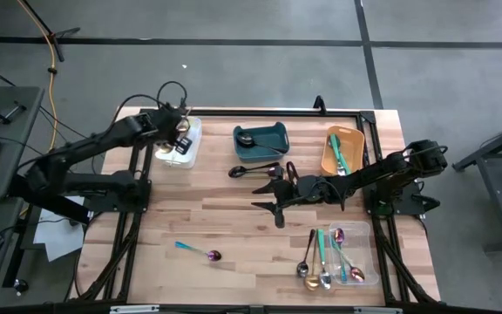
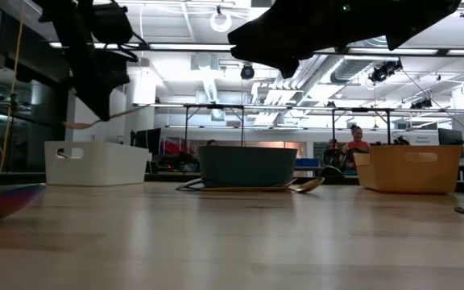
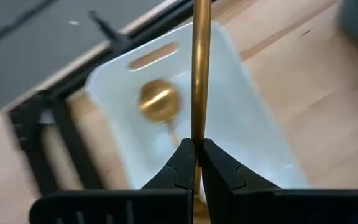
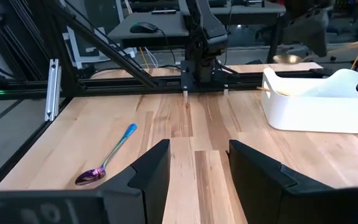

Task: Sort silverware by color (type)
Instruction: Put the gold spoon into the white bin

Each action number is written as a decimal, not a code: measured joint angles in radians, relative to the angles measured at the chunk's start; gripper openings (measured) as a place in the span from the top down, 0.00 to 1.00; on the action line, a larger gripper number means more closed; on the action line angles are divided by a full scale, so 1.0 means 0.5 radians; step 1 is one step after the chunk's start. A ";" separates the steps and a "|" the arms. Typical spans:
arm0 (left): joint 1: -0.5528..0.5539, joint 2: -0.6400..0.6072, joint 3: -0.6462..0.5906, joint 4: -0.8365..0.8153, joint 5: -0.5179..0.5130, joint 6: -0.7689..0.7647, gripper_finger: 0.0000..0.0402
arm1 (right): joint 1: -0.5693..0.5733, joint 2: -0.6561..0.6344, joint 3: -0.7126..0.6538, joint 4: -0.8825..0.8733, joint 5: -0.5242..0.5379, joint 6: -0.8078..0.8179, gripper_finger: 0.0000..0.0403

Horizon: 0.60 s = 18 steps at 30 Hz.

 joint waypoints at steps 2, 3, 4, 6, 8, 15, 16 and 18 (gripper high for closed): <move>0.052 0.049 0.002 0.076 0.119 -0.024 0.99 | 0.000 0.000 0.000 0.001 0.000 0.000 0.61; 0.074 0.087 0.003 0.087 0.151 -0.034 0.99 | 0.000 0.000 0.000 0.004 0.000 0.001 0.61; 0.096 0.130 0.003 0.080 0.159 -0.035 0.99 | 0.000 0.000 0.000 0.008 0.000 0.001 0.61; 0.137 0.233 0.002 0.038 0.158 -0.036 0.99 | 0.000 0.000 0.000 0.013 0.000 0.001 0.61; 0.161 0.342 0.002 0.026 0.156 -0.048 0.99 | 0.000 0.000 -0.001 0.012 0.000 0.001 0.61; 0.232 0.583 0.002 0.057 0.189 -0.071 0.99 | 0.000 0.000 0.000 -0.003 0.000 0.001 0.61; 0.245 0.593 0.002 0.046 0.198 -0.071 0.99 | 0.000 0.000 0.000 -0.006 0.000 0.000 0.61; 0.258 0.597 0.002 0.030 0.210 -0.086 0.99 | 0.000 0.000 0.000 -0.013 0.000 0.001 0.61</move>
